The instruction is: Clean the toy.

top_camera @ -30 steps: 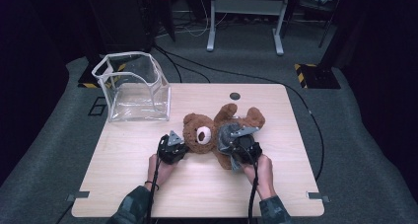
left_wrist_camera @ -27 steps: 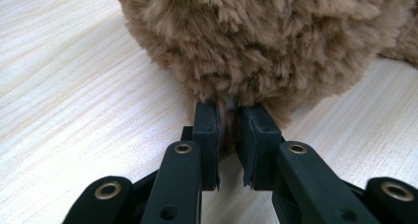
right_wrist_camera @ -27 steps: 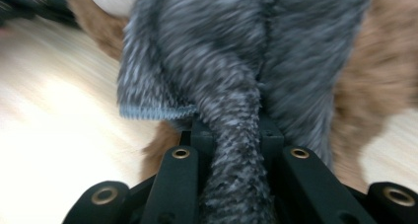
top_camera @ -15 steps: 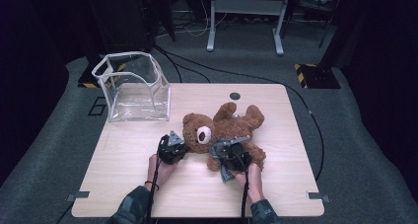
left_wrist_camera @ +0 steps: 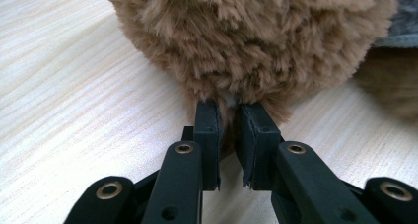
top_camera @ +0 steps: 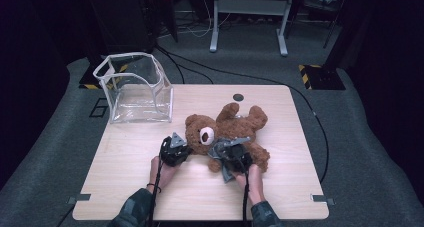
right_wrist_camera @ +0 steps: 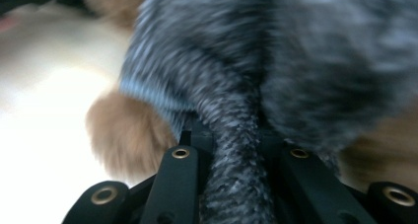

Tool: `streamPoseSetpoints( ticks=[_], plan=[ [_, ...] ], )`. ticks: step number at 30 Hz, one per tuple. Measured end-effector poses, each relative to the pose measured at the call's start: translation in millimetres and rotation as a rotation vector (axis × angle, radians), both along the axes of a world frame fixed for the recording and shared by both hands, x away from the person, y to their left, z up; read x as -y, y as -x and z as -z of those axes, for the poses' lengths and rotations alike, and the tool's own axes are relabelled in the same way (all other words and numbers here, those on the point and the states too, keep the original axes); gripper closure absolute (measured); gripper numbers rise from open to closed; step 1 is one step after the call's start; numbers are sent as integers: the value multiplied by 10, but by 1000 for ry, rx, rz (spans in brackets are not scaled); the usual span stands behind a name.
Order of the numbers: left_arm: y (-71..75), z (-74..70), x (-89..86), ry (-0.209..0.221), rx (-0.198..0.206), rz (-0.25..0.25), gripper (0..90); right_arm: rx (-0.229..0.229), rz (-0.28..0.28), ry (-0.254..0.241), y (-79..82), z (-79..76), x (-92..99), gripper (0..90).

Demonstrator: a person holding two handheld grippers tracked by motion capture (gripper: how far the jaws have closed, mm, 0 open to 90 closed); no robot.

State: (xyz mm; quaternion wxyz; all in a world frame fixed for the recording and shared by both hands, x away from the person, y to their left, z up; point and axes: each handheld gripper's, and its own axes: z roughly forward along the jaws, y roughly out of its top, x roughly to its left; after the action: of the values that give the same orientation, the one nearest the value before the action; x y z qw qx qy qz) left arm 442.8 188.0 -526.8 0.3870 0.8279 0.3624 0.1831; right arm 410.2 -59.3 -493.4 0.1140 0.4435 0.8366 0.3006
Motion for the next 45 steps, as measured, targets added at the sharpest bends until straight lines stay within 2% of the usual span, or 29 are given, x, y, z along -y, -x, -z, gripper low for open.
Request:
streamPoseSetpoints(
  ticks=[1, 2, 3, 5, 7, 8, 9, 10, 13, 15, 18, 20, 21, 22, 23, 24, 26, 28, 31, 32, 33, 35, 36, 37, 38, 40, 42, 44, 45],
  plan=[
    [-1, 0, -1, 1, -1, 0, 789, 0, 0, 0, 0, 0, 0, 769],
    [-1, -1, -2, 1, -1, 0, 789, -6, -44, 7, 26, 13, -55, 769],
    [-1, -1, -1, 1, -1, 0, 789, -4, -57, 22, 49, -2, -85, 769],
    [-2, -1, -2, 0, -1, 1, 790, 29, -40, 33, 55, -79, -56, 769],
    [-2, -1, -2, 0, -1, 0, 790, 80, 24, 31, 39, -170, 26, 768],
    [-1, -1, 0, 1, -1, 0, 791, 97, 83, 39, -2, -226, 129, 768],
    [-1, 0, 0, 1, 0, 1, 791, 97, 83, 39, -2, -226, 129, 768],
    [-1, 0, 0, 1, -1, 3, 798, 88, 137, 39, -41, -206, 225, 768],
    [0, 1, 2, 5, -3, 6, 802, 85, 162, 63, -68, -136, 287, 767],
    [-1, 1, 1, 4, -3, 6, 803, 75, 202, 74, -49, -82, 391, 767],
    [-1, 0, 0, 4, -4, 7, 804, 75, 224, 87, -22, -81, 478, 768],
    [-1, 0, 1, 4, -4, 6, 804, 70, 273, 101, 22, -91, 652, 768],
    [-1, 0, 1, 4, -4, 6, 804, 70, 273, 101, 22, -91, 652, 768],
    [-3, 1, 0, 6, -3, 7, 804, 58, 305, 102, 60, -89, 790, 768],
    [-3, 1, 0, 6, -3, 7, 804, 58, 305, 102, 60, -89, 790, 768],
    [-1, 0, 0, 4, -4, 6, 804, 54, 346, 106, 102, -78, 928, 767],
    [-1, 0, 0, 4, -4, 6, 804, 53, 361, 109, 123, -74, 994, 767],
    [-1, 0, 1, 4, -3, 7, 804, 67, 410, 111, 188, -72, 1132, 767],
    [-1, 0, 2, 3, -2, 7, 804, 75, 390, 88, 226, -89, 1138, 766],
    [0, 4, 6, 4, 3, 3, 804, 85, 337, 64, 248, -113, 1054, 764],
    [0, -2, 2, 1, -3, 7, 804, 85, 337, 64, 248, -113, 1054, 764],
    [-1, 1, 3, 4, -1, 6, 804, 84, 267, 27, 238, -140, 909, 762],
    [-1, 0, 2, 4, -3, 7, 804, 75, 217, 22, 194, -152, 732, 761],
    [-1, 0, 2, 4, -3, 7, 804, 75, 217, 22, 194, -152, 732, 761],
    [-1, 1, 2, 5, -3, 6, 804, 82, 178, 26, 134, -144, 592, 760],
    [-1, 0, 2, 4, -3, 7, 804, 84, 164, 38, 103, -136, 554, 760],
    [-1, 0, 2, 5, -3, 6, 804, 70, 181, 54, 62, -118, 549, 762],
    [-1, 0, 2, 4, -3, 6, 804, 66, 219, 66, 55, -102, 660, 763],
    [0, 2, 4, 4, 1, 5, 805, 61, 270, 92, 94, -90, 827, 764]
  ],
)
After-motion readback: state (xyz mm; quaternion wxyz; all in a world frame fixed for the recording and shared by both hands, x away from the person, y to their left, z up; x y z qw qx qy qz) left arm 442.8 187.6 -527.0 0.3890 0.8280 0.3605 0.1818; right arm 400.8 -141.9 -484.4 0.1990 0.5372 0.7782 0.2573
